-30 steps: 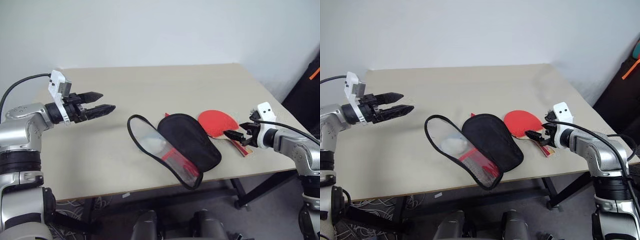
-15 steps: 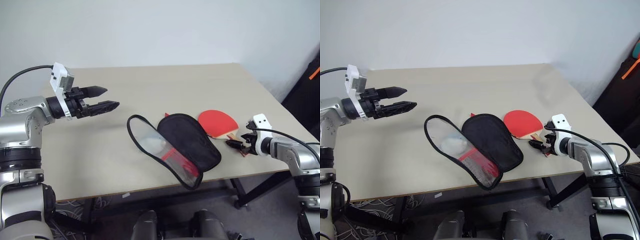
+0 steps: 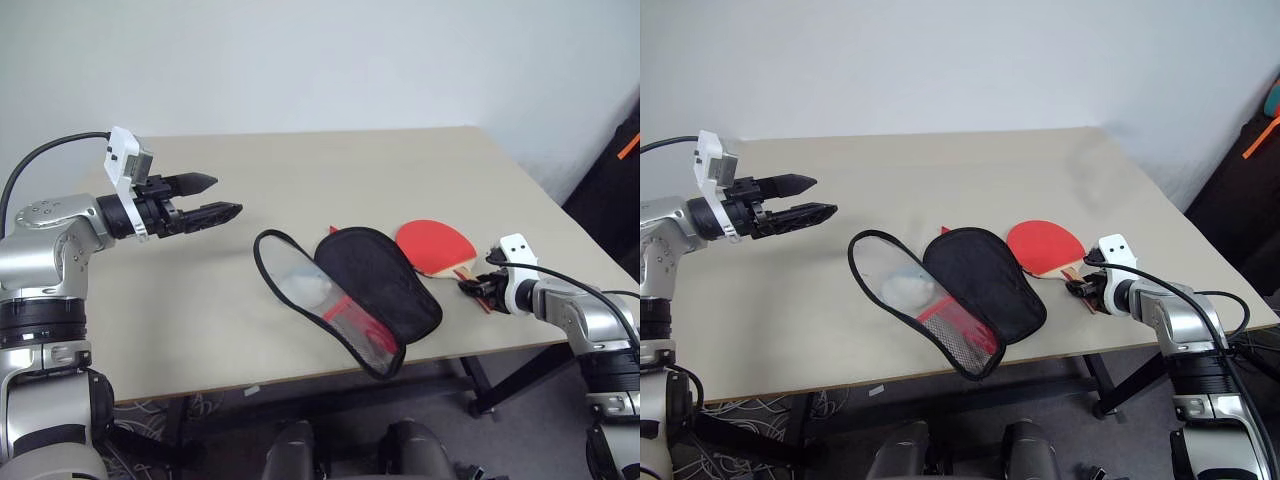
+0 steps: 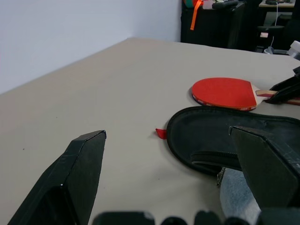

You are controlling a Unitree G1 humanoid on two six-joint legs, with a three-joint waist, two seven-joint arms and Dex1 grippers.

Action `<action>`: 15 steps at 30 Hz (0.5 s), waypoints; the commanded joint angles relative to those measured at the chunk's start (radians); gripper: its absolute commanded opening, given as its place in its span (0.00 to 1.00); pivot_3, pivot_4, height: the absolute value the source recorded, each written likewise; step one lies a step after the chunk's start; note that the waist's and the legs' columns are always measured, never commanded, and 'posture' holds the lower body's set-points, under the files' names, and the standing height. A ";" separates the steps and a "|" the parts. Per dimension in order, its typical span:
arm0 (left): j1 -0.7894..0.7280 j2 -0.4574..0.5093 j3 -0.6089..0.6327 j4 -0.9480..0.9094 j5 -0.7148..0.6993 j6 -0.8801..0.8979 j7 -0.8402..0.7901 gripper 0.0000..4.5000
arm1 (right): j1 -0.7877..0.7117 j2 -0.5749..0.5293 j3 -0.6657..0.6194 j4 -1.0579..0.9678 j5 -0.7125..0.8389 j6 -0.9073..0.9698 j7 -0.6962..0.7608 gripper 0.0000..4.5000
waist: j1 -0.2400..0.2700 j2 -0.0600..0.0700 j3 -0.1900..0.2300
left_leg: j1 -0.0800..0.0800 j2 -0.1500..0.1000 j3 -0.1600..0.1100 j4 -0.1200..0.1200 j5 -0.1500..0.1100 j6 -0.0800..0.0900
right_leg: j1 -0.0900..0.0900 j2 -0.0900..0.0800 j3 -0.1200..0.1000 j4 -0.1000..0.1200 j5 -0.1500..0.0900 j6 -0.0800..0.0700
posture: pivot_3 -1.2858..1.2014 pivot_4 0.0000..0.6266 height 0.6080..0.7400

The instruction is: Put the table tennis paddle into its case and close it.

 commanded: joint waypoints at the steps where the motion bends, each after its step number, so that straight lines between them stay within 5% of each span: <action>1: -0.006 0.000 0.030 -0.032 -0.025 -0.003 0.005 1.00 | -0.031 0.025 -0.052 -0.027 0.000 -0.016 -0.044 0.25 | -0.001 0.000 0.000 | 0.000 0.000 0.000 0.000 0.000 0.000 | 0.000 0.000 0.000 0.000 0.000 0.000 | 0.52 0.00 0.35; 15: -0.009 -0.014 0.028 -0.005 -0.011 -0.022 0.013 1.00 | -0.123 0.249 -0.073 -0.332 0.090 0.163 -0.209 0.25 | -0.002 0.000 0.000 | 0.000 0.001 0.002 -0.001 0.000 0.000 | 0.000 0.001 0.001 0.000 0.000 0.000 | 0.52 0.00 0.35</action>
